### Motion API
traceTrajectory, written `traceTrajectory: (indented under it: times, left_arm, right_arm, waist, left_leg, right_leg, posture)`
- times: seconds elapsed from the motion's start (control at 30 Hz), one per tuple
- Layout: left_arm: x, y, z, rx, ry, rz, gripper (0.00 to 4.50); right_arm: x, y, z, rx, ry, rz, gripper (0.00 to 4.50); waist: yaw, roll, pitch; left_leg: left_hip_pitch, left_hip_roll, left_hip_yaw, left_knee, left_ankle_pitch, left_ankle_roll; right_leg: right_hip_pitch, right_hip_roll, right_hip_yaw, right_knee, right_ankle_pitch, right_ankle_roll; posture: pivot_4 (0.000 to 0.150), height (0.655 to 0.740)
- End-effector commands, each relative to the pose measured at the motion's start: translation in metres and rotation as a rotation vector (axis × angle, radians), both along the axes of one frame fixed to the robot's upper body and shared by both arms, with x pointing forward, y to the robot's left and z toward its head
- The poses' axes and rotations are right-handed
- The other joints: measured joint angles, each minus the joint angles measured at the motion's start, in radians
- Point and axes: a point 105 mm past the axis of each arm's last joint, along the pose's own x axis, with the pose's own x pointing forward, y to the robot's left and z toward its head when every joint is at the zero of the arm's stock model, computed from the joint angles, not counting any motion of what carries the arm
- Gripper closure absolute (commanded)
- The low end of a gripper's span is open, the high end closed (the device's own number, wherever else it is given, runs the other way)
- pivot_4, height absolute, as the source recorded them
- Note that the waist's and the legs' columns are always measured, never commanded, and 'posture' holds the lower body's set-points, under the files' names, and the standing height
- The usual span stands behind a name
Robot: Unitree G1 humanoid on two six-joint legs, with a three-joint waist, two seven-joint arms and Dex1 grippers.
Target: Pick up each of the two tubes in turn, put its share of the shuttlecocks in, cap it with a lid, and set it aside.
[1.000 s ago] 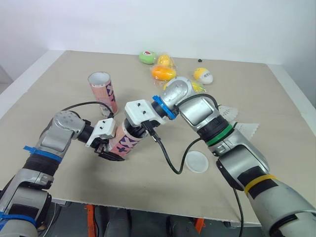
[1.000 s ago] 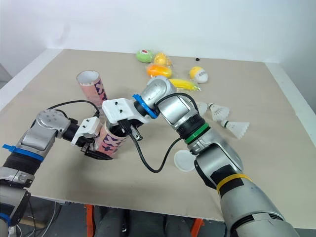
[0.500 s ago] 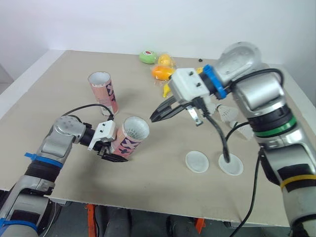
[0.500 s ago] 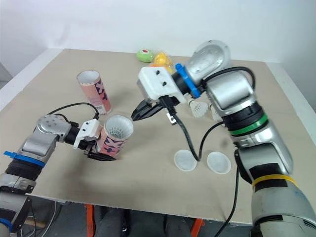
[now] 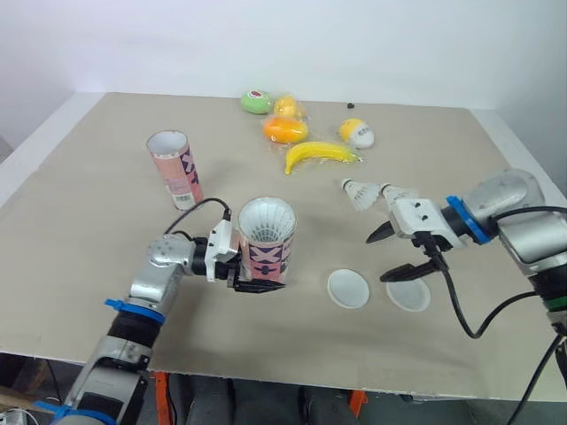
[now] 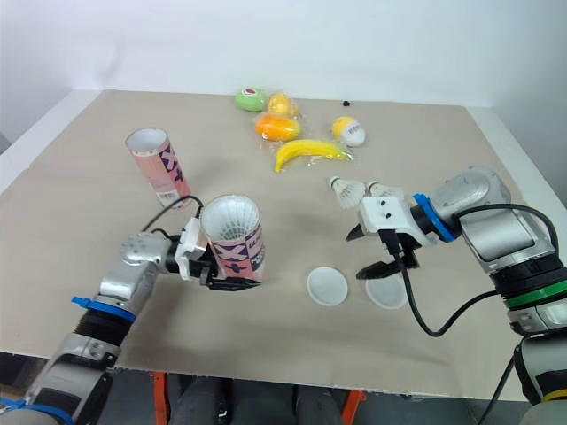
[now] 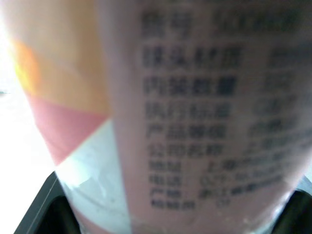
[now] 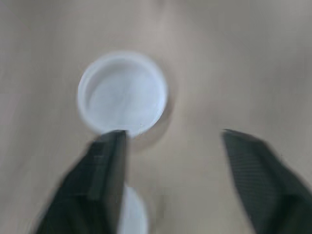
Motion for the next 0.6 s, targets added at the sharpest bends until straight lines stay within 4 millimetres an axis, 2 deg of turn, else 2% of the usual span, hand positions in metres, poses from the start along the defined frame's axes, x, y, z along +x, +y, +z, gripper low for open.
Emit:
traceTrajectory:
  times: [0.03,0.13,0.23,0.33,0.6]
  left_arm:
    - [-0.001,-0.009,-0.003,-0.040,0.026,0.010,1.11]
    - [-0.004,-0.017,-0.010,-0.039,0.046,0.008,1.11]
    - [-0.008,-0.021,-0.015,-0.027,0.049,0.007,1.11]
    - [-0.011,-0.021,-0.020,-0.005,0.051,0.002,1.11]
    - [-0.015,-0.022,-0.030,0.028,0.061,-0.018,1.11]
  right_arm:
    - [0.010,0.000,-0.008,0.006,-0.001,-0.048,0.26]
    - [0.018,0.004,-0.019,0.010,0.001,-0.091,0.26]
    - [0.020,0.014,-0.021,0.039,0.009,-0.109,0.26]
    - [0.013,0.025,-0.018,0.069,0.040,-0.089,0.26]
    - [-0.003,0.031,-0.024,0.053,0.068,-0.066,0.26]
  waist:
    - [-0.003,0.000,0.000]
    - [-0.002,0.000,0.000]
    - [0.000,0.000,0.000]
    - [0.001,0.000,0.000]
    - [0.002,0.000,0.000]
  left_leg:
    - [0.000,0.000,0.000,0.000,0.000,0.000]
    - [0.001,0.000,0.000,0.002,0.001,-0.001]
    - [0.000,-0.001,0.000,0.003,0.001,-0.001]
    - [0.000,-0.001,0.000,0.002,0.001,-0.001]
    - [0.000,-0.001,0.000,0.002,0.001,-0.001]
  right_leg:
    - [0.000,0.000,0.000,0.000,0.000,0.000]
    - [0.001,0.000,0.000,0.000,0.001,0.001]
    - [0.002,-0.001,0.002,0.000,0.001,0.003]
    - [0.002,-0.001,0.002,0.000,0.001,0.003]
    - [0.002,0.000,0.002,0.000,0.001,0.003]
  posture:
    - [0.150,0.6946]
    - [0.150,0.6946]
    - [0.150,0.6946]
    - [0.150,0.6946]
    - [0.150,0.6946]
